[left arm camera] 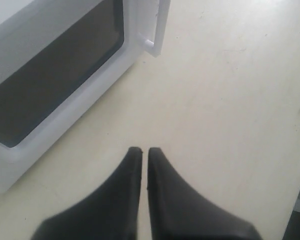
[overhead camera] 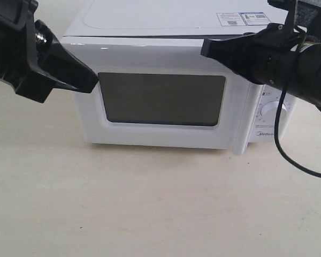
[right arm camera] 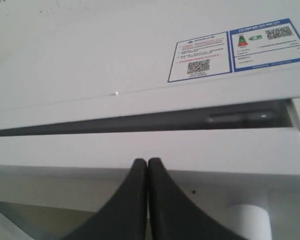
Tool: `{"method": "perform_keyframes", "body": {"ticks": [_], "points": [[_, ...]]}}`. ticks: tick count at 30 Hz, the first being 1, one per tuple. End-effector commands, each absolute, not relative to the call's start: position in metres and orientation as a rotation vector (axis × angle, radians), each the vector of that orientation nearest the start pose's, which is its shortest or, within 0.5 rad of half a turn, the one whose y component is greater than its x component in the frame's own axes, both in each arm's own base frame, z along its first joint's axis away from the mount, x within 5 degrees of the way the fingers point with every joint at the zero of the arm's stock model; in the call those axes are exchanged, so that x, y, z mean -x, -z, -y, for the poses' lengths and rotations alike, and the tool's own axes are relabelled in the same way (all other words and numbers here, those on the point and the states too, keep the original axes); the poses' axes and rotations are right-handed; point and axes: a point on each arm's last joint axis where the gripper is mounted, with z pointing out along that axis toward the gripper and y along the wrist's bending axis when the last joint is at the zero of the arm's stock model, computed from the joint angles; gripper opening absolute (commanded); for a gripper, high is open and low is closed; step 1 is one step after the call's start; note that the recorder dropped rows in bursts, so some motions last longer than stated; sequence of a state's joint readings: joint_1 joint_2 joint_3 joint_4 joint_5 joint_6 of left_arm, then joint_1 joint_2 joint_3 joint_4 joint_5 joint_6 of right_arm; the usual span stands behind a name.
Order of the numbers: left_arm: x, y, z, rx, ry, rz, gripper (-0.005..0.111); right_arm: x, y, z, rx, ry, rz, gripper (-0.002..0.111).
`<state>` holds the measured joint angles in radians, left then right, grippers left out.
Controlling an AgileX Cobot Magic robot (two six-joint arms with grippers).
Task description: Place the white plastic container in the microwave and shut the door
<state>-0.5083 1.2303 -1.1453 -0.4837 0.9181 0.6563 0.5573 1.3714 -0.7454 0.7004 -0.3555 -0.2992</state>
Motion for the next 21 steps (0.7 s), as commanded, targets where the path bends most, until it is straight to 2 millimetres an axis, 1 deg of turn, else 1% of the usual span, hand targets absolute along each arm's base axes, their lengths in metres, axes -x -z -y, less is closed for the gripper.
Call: {"method": "perform_keyframes", "body": {"ticks": [1,5,9,17,21], "points": [[-0.199,-0.365,0.150,-1.140,0.533,-2.111,0.004,-0.264,-0.274,-0.139,-0.001,-0.435,-1.833,0.000],[-0.199,-0.365,0.150,-1.142,0.533,-2.112,0.004,-0.269,-0.263,-0.142,-0.005,-0.423,-1.866,0.000],[-0.199,-0.364,0.150,-1.144,0.534,-2.115,0.004,-0.272,-0.258,-0.142,-0.016,-0.414,-1.871,0.000],[-0.199,-0.364,0.150,-1.146,0.535,-2.116,0.004,-0.274,-0.262,-0.140,-0.050,-0.401,-1.816,0.000],[-0.199,-0.364,0.150,-1.146,0.535,-2.116,0.004,-0.276,-0.260,-0.141,-0.049,-0.395,-1.821,0.000]]}}
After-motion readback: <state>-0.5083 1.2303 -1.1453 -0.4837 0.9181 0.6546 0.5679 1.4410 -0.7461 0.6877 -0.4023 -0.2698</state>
